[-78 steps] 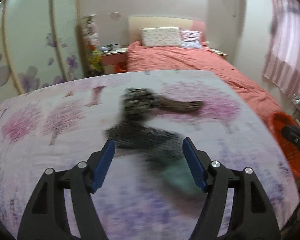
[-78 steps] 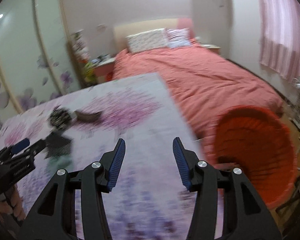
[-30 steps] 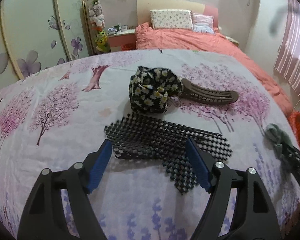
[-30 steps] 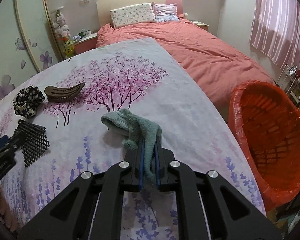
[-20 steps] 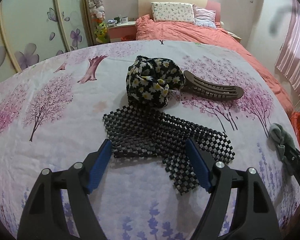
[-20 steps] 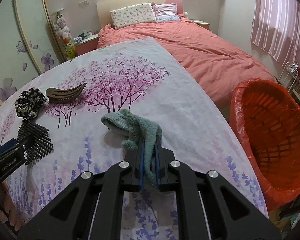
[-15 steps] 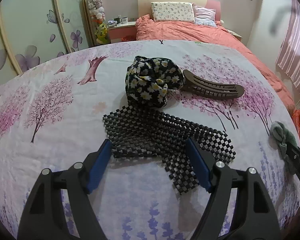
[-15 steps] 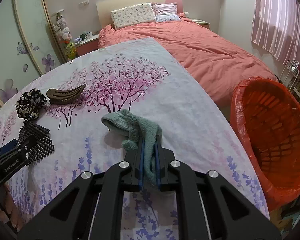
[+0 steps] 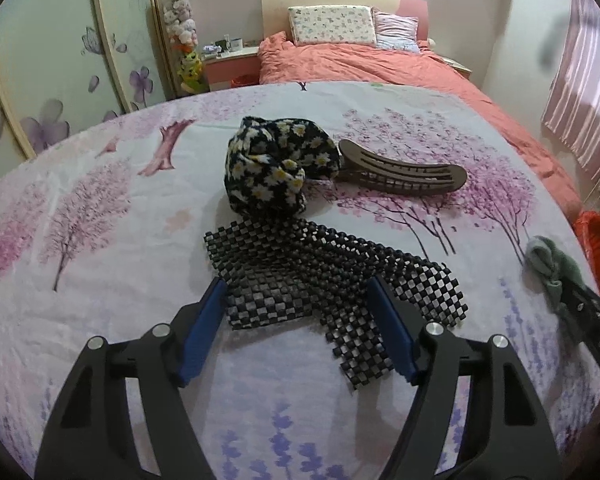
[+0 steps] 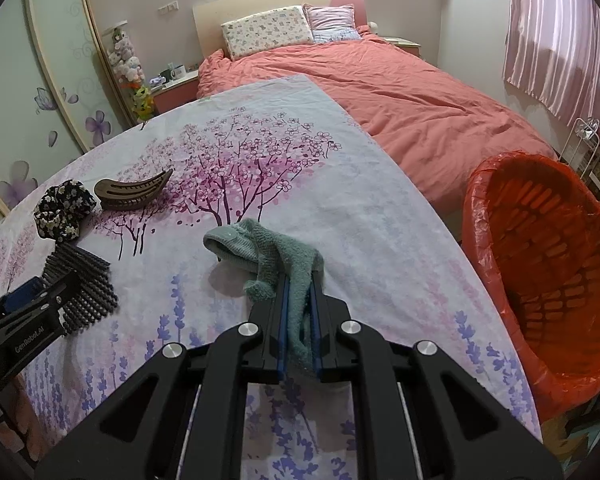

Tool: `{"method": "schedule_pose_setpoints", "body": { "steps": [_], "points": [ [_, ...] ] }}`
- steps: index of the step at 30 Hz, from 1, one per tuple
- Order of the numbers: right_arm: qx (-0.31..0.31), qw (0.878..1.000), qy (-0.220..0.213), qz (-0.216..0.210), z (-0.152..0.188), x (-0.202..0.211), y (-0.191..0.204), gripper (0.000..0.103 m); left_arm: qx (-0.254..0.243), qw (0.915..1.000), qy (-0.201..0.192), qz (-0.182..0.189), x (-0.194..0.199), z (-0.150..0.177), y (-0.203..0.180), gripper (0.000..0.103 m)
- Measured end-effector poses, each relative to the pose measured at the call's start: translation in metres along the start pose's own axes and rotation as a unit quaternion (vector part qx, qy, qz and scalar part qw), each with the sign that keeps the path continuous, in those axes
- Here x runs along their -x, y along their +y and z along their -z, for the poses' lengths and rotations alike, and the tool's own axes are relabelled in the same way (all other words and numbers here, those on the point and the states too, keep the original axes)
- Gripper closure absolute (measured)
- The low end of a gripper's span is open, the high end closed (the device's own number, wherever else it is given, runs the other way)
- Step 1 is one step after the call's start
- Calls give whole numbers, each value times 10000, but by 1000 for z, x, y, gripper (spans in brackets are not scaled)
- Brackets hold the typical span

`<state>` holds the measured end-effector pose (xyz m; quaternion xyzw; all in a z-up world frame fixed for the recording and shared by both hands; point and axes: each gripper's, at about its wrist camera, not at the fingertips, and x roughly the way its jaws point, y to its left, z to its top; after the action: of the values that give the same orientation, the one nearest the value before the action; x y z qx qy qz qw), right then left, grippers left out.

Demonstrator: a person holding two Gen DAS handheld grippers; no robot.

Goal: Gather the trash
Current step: 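Grasp the black checkered mesh mat with the left gripper while the right holds the sock, then carry mesh mat and sock over the orange basket and open both grippers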

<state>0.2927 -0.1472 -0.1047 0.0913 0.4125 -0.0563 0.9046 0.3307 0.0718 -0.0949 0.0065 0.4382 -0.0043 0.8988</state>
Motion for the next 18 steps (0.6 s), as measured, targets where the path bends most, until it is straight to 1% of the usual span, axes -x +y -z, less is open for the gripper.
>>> {"method": "schedule_pose_setpoints", "body": {
  "steps": [2, 4, 6, 7, 8, 9, 11, 12, 18],
  "points": [
    [0, 10000, 0, -2, 0, 0, 0, 93, 46, 10000, 29, 82, -2, 0, 1, 33],
    [3, 10000, 1, 1, 0, -1, 0, 93, -19, 9999, 0, 154, 0, 0, -2, 43],
    [1, 10000, 0, 0, 0, 0, 0, 93, -190, 9995, -45, 252, 1, 0, -9, 65],
    [-1, 10000, 0, -2, 0, 0, 0, 93, -307, 9991, -63, 286, 2, 1, -13, 70],
    [-4, 10000, 0, -5, 0, 0, 0, 93, -382, 9987, -73, 329, 2, 0, -16, 81],
    [-8, 10000, 0, -11, 0, 0, 0, 93, -428, 9984, -78, 362, 3, 0, -20, 89],
    [-10, 10000, 0, -14, 0, 0, 0, 93, -465, 9981, -90, 395, 3, 1, -24, 95],
    [-10, 10000, -1, -13, 0, 0, 0, 93, -463, 9981, -100, 402, 3, 1, -24, 96],
    [-33, 9999, -17, -169, 2, 3, -4, 94, -442, 9963, -301, 674, 21, 11, -24, 97]
  ]
}}
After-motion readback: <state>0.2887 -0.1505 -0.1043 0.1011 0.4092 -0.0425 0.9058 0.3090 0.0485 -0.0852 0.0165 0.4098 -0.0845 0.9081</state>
